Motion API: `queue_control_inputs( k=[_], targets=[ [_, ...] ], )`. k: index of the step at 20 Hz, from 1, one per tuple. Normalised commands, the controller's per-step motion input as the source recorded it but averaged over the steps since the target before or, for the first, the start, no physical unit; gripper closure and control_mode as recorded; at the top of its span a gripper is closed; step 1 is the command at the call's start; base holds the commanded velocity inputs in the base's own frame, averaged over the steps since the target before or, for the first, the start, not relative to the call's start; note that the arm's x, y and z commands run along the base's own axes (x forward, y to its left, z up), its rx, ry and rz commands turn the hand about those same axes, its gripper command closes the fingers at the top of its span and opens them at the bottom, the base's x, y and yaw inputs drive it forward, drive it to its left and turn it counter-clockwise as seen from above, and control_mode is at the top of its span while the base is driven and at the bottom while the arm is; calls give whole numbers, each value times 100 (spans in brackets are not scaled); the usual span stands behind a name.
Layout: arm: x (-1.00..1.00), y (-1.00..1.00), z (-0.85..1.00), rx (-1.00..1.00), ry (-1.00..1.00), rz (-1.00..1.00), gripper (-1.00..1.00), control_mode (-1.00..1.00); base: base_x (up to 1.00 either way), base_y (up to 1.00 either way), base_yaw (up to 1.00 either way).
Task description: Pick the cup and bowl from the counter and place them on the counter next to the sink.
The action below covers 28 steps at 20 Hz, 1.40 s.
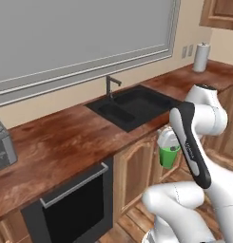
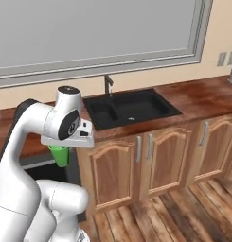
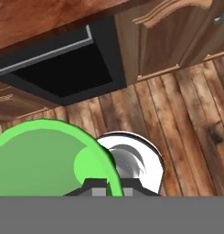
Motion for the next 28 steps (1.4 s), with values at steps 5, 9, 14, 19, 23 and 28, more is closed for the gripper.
queue_control_inputs(
  k=[5,9,14,19,23,28],
  targets=[
    [0,0,0,0,0,0,100,100,72,-7,36],
    [0,0,0,0,0,0,100,100,90,-23,37],
    [0,0,0,0,0,0,100,100,44,-54,25],
    [0,0,0,0,0,0,100,100,25,-32,29],
    [0,0,0,0,0,0,100,100,26,-2,37],
    [0,0,0,0,0,0,100,100,21,10,47]
  ],
)
